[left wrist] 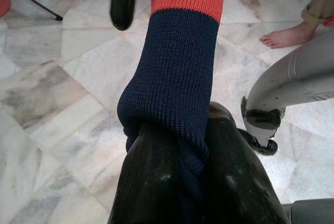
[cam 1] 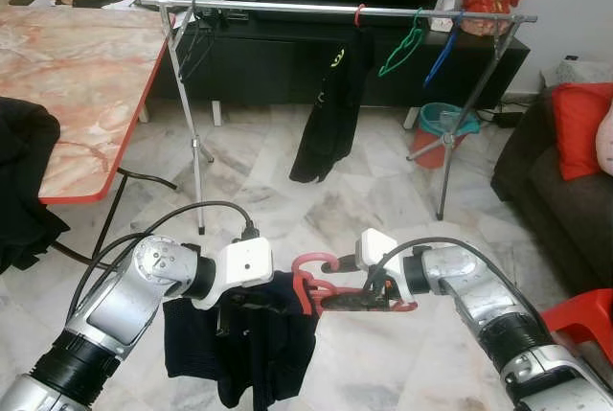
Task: Hang hanger
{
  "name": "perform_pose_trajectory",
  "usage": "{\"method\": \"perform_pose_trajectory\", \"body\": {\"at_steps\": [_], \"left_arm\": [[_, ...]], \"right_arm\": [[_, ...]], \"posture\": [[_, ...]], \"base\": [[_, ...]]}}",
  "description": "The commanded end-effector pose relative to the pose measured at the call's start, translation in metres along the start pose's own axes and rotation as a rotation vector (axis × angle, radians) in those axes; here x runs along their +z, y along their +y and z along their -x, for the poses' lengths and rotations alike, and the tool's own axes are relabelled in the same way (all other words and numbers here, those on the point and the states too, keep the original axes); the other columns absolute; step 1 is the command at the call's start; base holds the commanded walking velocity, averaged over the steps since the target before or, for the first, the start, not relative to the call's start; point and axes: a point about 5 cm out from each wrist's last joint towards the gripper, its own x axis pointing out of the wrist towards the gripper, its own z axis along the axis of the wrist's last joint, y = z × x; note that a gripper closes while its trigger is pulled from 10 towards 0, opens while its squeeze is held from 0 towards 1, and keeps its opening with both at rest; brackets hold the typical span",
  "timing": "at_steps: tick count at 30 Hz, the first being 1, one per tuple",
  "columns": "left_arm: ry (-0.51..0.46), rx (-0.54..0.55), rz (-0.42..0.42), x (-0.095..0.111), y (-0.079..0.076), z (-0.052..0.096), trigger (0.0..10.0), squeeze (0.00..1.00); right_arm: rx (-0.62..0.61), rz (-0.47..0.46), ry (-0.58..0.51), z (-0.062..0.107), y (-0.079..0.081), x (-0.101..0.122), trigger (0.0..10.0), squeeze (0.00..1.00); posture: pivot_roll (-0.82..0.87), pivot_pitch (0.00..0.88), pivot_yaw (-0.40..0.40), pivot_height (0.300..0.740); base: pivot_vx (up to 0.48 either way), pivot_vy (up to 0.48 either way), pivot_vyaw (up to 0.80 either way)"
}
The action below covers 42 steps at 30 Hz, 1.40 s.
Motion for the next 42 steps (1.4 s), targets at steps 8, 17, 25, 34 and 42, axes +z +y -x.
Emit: {"method": "perform_pose_trajectory", "body": {"at_steps": [8, 17, 25, 34, 42], "left_arm": [[-0.056, 0.003, -0.053, 0.018, 0.007, 0.001, 10.0, 0.0], [-0.046, -0.006, -0.071, 0.019, 0.009, 0.003, 10.0, 0.0], [-0.039, -0.04, -0.073, 0.019, 0.009, 0.005, 10.0, 1.0], [-0.041, -0.009, -0.084, 0.022, 0.013, 0.01, 10.0, 1.0], [-0.051, 0.078, -0.103, 0.026, 0.023, 0.02, 10.0, 1.0]], "right_arm": [[-0.03, -0.001, 0.0, 0.005, -0.003, 0.001, 0.0, 0.0], [-0.027, -0.001, -0.006, 0.003, -0.004, 0.002, 0.0, 0.0], [-0.059, -0.004, -0.026, 0.003, -0.005, 0.003, 0.0, 0.0], [-0.122, -0.017, -0.063, 0.001, -0.007, 0.003, 0.0, 0.0], [-0.185, -0.024, -0.086, 0.001, -0.009, 0.002, 0.0, 0.0]], "posture": [[0.16, 0.056, -0.113, 0.736], [0.16, 0.053, -0.109, 0.736], [0.17, 0.068, -0.106, 0.736], [0.17, 0.033, -0.101, 0.736], [0.18, 0.019, -0.101, 0.736]], "base": [[0.0, 0.0, 0.0], [0.0, 0.0, 0.0], [0.0, 0.0, 0.0], [0.0, 0.0, 0.0], [0.0, 0.0, 0.0]]}}
